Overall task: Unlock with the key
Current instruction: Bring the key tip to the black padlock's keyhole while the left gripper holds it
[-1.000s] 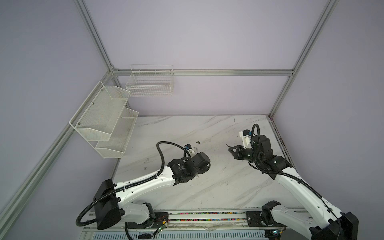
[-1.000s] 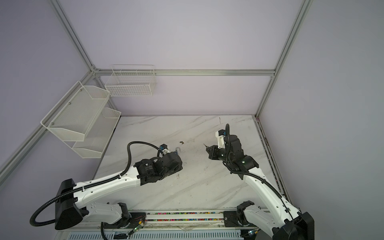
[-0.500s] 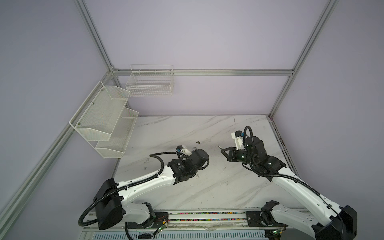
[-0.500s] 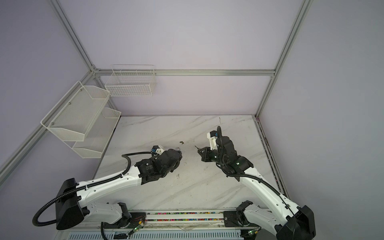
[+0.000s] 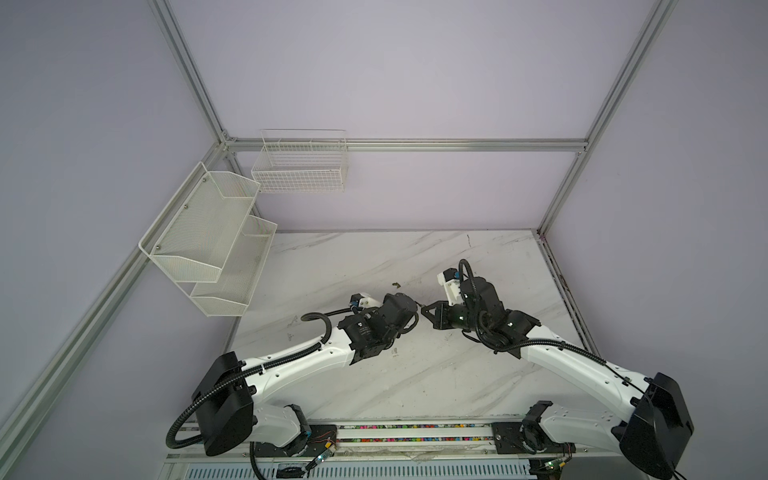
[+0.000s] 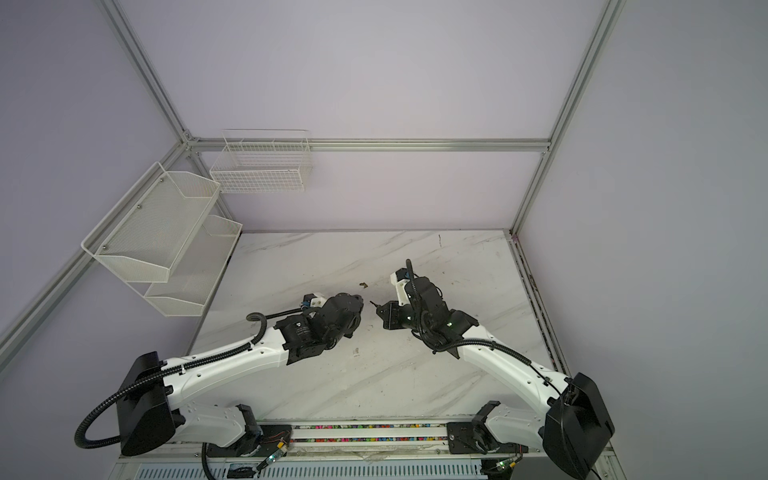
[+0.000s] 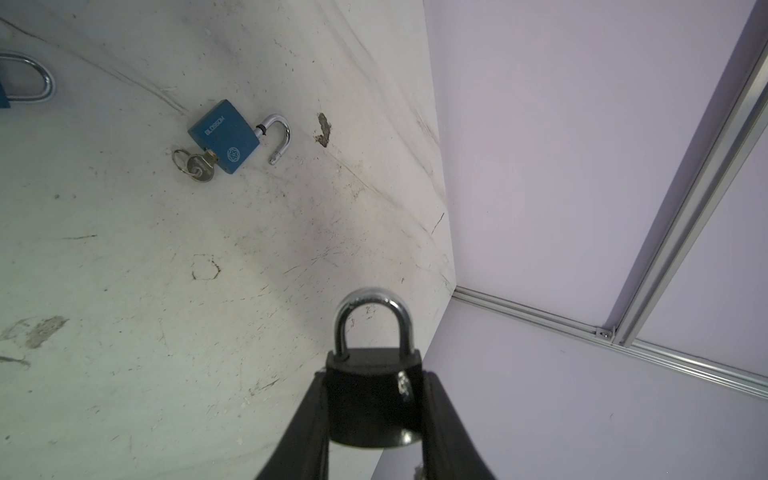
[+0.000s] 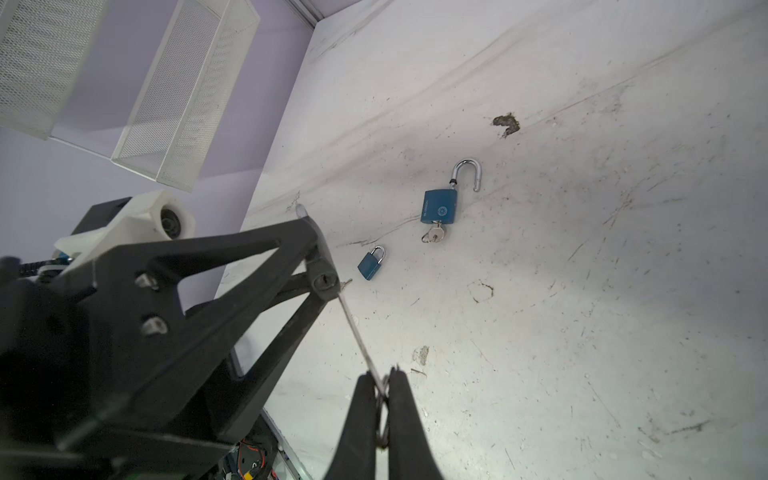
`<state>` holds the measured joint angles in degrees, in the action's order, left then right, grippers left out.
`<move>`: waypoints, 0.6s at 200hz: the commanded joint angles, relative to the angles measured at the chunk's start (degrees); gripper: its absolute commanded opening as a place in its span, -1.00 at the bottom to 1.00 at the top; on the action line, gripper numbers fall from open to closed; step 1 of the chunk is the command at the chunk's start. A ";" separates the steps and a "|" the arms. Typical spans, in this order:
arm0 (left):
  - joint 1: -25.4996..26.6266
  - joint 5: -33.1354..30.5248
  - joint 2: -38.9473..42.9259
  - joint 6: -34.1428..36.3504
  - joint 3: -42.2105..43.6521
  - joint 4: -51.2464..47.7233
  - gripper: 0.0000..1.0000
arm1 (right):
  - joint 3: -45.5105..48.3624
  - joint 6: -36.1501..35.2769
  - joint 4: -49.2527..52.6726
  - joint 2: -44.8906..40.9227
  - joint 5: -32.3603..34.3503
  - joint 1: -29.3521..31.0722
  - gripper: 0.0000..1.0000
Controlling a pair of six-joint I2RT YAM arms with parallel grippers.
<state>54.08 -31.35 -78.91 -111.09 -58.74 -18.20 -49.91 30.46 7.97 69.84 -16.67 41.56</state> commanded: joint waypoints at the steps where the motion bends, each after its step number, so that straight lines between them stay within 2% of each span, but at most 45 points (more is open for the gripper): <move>1: -0.56 -0.22 1.57 -1.82 1.24 2.86 -1.00 | -1.92 -0.84 -2.56 0.56 2.65 1.73 -1.00; 80: -1.70 3.46 2.44 -1.50 3.98 7.12 -1.00 | -4.58 -5.85 -0.84 3.75 6.94 2.64 -1.00; 120: -1.97 3.93 3.07 -0.91 4.71 8.21 -1.00 | -4.68 -6.90 -0.10 3.92 6.80 2.64 -1.00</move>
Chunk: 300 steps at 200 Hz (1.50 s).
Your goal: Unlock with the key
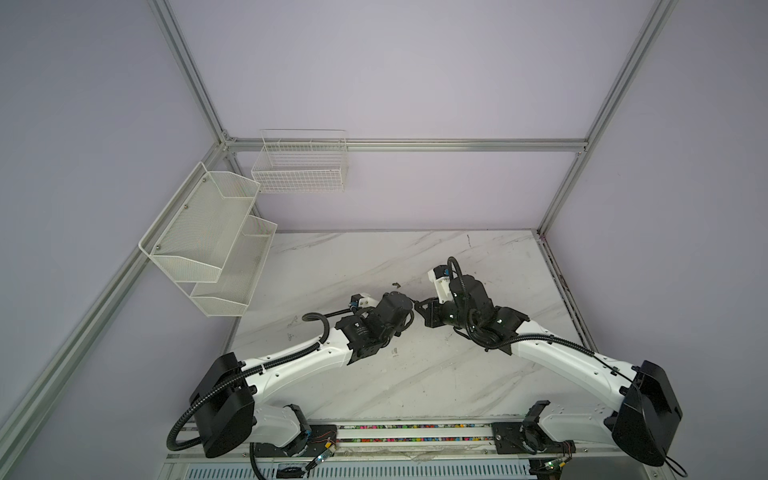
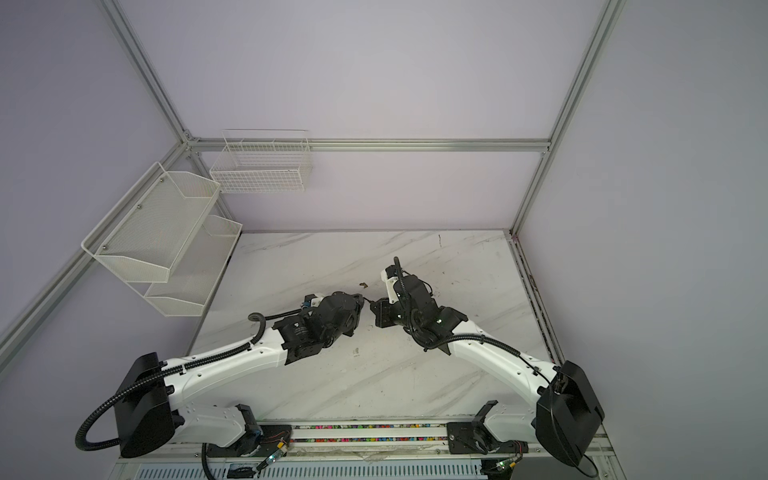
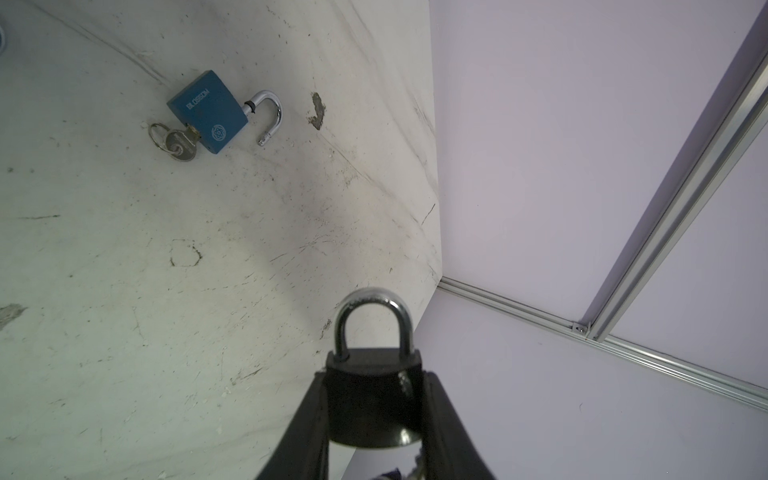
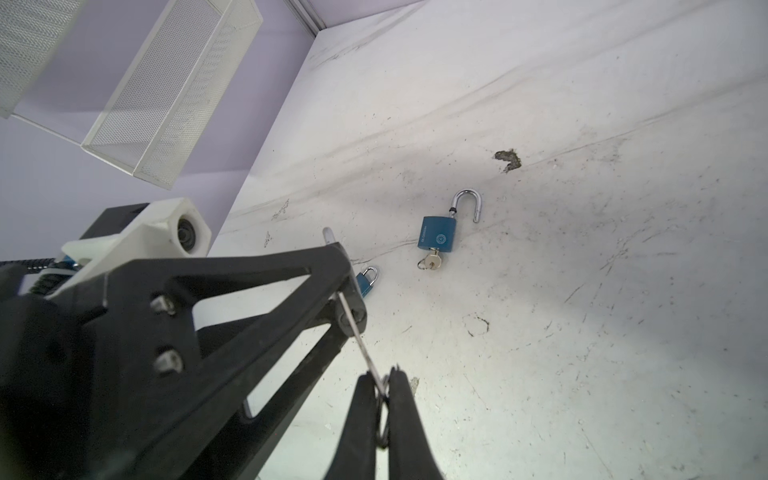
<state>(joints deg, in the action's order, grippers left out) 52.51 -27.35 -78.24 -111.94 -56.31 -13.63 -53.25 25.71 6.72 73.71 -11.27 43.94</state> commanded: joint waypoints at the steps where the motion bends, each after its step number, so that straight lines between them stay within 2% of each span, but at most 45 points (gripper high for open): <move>1: -0.39 -0.07 2.43 0.00 2.27 3.62 -1.00 | -1.33 -2.16 1.21 0.04 1.41 0.22 -1.00; 222: -0.52 1.97 2.56 1.54 1.99 6.98 -1.00 | -2.35 -3.30 2.06 1.98 3.61 2.59 -1.00; 300: -0.49 1.83 0.26 11.48 -6.41 -2.54 -1.00 | -9.64 -1.20 4.01 4.66 -5.21 2.64 -1.00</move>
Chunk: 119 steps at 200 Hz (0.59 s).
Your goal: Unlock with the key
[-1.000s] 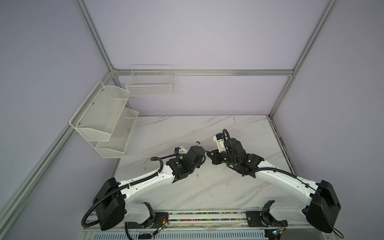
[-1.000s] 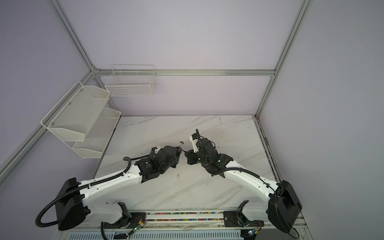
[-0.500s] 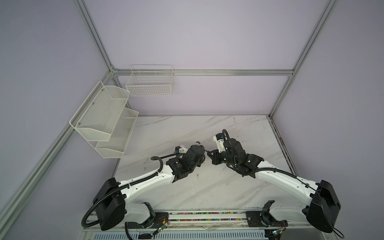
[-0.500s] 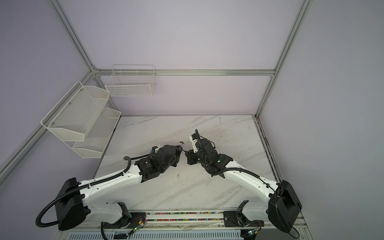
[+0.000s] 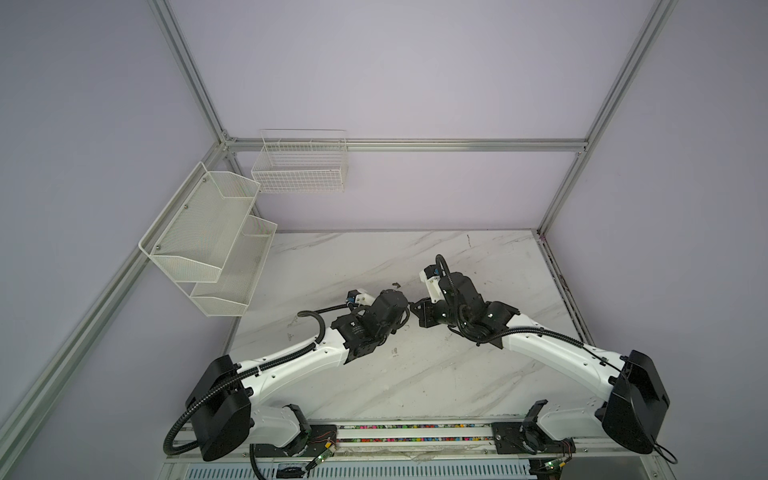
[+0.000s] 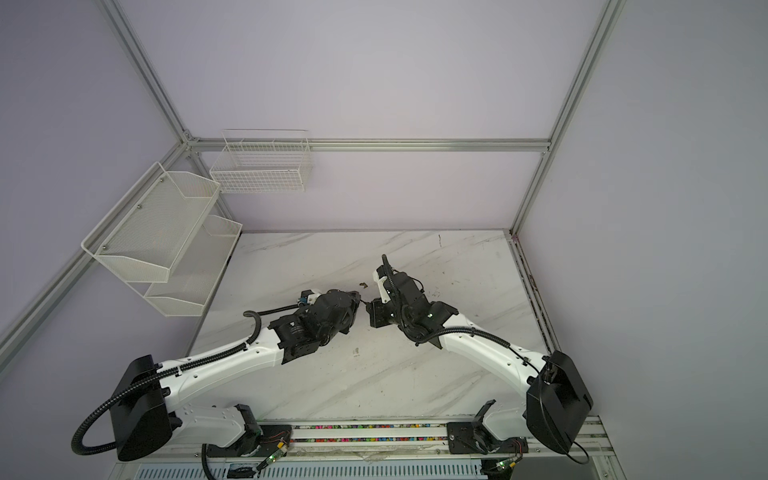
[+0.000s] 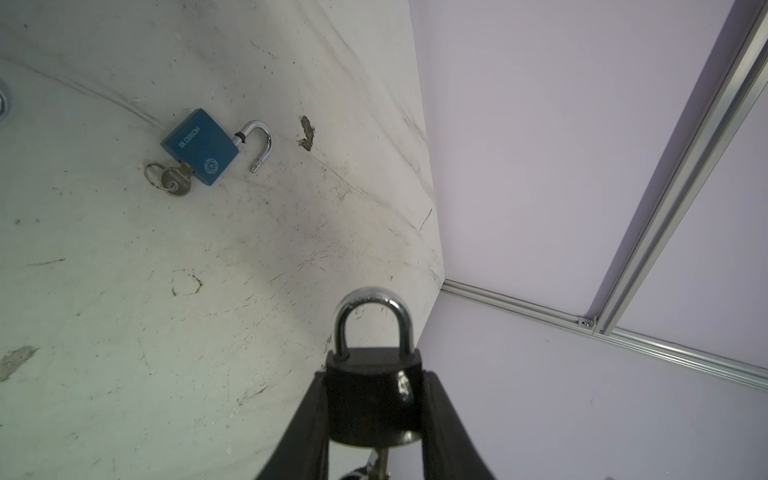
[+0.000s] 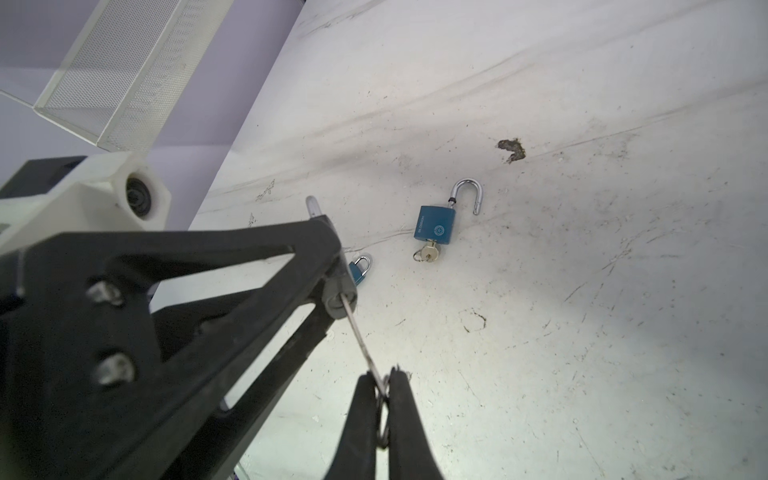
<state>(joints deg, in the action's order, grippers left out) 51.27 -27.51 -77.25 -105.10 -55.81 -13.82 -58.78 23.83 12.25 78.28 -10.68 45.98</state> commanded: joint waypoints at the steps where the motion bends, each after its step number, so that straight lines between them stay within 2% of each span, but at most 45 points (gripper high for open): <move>1: 0.76 1.96 -0.76 4.59 -6.93 -2.35 -1.00 | -4.17 0.68 -1.52 0.11 -5.91 0.61 -1.00; 28: 0.75 2.46 -0.89 4.40 -6.68 -2.00 -1.00 | -6.60 1.37 -1.13 0.07 -8.15 0.60 -1.00; 63: 0.75 2.99 -0.81 3.27 -5.92 -1.49 -1.00 | -8.80 -0.19 1.20 -0.70 -2.00 0.61 -1.00; 96: 0.68 2.90 0.31 0.55 -2.26 3.03 -1.00 | -7.14 -0.87 -0.47 -2.47 -1.89 0.61 -1.00; 119: 0.46 2.61 0.61 -0.03 -2.85 0.93 -1.00 | -7.42 -2.23 1.14 -2.52 -0.85 0.69 -1.00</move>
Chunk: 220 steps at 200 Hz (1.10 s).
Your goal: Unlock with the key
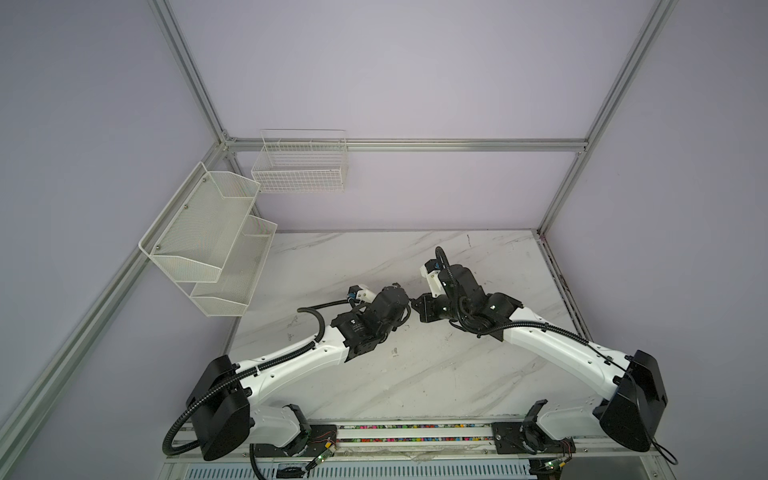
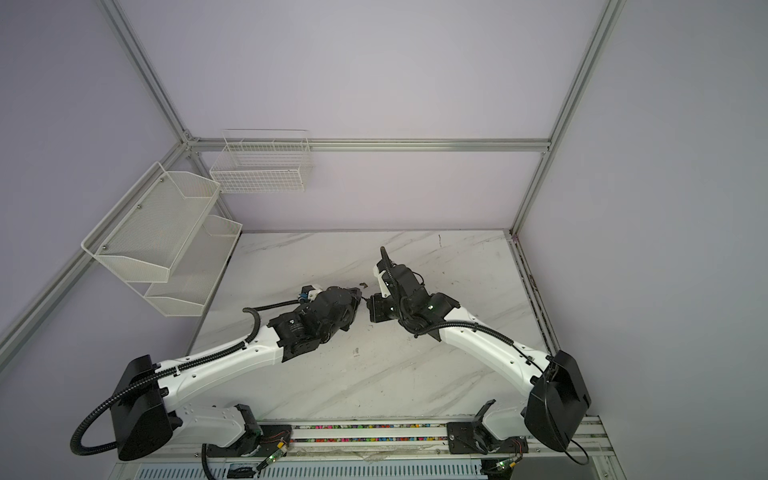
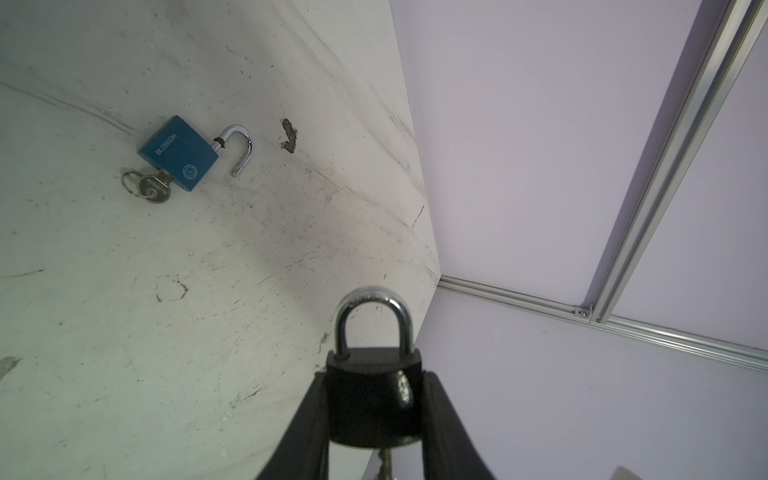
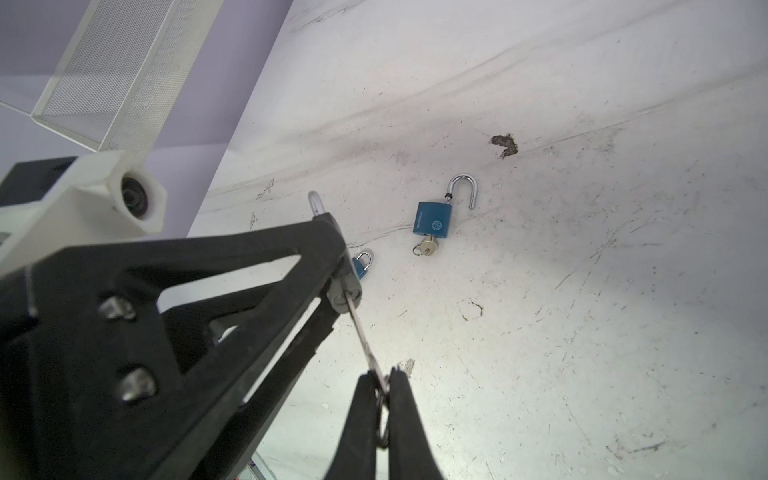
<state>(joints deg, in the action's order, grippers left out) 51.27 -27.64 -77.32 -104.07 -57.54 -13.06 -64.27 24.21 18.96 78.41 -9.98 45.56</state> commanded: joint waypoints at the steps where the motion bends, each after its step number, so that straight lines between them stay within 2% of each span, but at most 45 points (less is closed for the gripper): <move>1: 0.44 2.71 0.68 -1.14 -1.15 -0.02 -1.00 | -1.92 -2.64 -5.54 -2.61 -1.54 1.11 -1.00; 20: 0.38 2.25 0.85 -1.65 -1.57 -0.67 -1.00 | -1.93 -2.68 -5.60 -2.41 -0.25 1.67 -1.00; 56: 0.43 2.06 0.87 -1.69 -2.68 -0.66 -1.00 | -0.70 -3.81 -4.24 -0.98 7.45 2.65 -1.00; 77: 0.37 2.69 0.10 -0.96 -4.10 -1.00 -1.00 | -0.02 -4.03 -4.94 -0.26 8.33 2.78 -1.00; 96: 0.67 3.64 -1.14 -0.63 -4.94 -0.94 -1.00 | -0.18 -4.12 -6.31 -0.01 3.89 2.77 -1.00; 121: 1.03 3.59 -2.41 1.50 -5.96 -1.49 -1.00 | -0.84 -1.22 -10.85 -0.01 -8.57 2.70 -1.00; 141: 1.11 3.84 -3.00 1.35 -5.68 -3.01 -1.00 | -2.78 -0.12 -11.56 -0.29 -11.27 2.76 -1.00; 150: 1.10 4.06 -2.93 0.38 -4.87 -3.23 -1.00 | -3.68 -0.38 -11.08 -0.82 -10.23 2.72 -1.00; 185: 0.80 4.16 -1.89 -1.37 -2.31 -3.54 -1.00 | -4.44 -6.38 -6.77 -1.03 0.55 2.92 -1.00; 220: -0.58 5.91 0.60 -3.66 2.33 1.38 -1.00 | -1.20 -9.18 -10.41 -2.03 3.61 4.29 -1.00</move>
<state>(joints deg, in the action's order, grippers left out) 51.00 -27.11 -78.32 -105.91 -58.24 -15.20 -64.29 19.25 19.09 78.98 -6.11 47.42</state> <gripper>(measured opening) 0.299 0.075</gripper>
